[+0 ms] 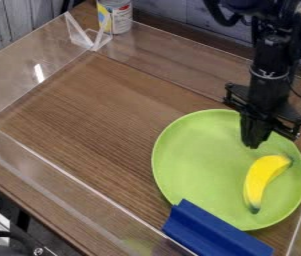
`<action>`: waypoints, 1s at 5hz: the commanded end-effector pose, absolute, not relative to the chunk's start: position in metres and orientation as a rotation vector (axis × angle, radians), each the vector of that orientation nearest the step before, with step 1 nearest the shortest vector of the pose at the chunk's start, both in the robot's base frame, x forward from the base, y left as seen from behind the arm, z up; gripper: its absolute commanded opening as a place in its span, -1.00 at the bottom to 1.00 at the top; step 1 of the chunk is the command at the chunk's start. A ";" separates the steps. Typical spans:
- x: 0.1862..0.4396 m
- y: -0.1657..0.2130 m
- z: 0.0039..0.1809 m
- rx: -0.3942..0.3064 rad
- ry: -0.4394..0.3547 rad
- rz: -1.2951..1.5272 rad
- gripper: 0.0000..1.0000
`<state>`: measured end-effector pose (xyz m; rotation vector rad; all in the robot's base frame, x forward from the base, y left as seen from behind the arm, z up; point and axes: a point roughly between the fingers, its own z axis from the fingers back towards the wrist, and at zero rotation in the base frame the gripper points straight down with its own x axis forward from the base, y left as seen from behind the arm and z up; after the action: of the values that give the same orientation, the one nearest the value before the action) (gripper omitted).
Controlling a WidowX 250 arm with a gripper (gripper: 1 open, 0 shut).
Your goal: Put the banana in the green plate
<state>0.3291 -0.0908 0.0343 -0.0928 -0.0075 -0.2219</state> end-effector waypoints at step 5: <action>0.351 -0.088 0.039 -0.101 -0.064 -0.220 -1.00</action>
<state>0.3421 -0.0895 0.0258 -0.0939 -0.0150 -0.2265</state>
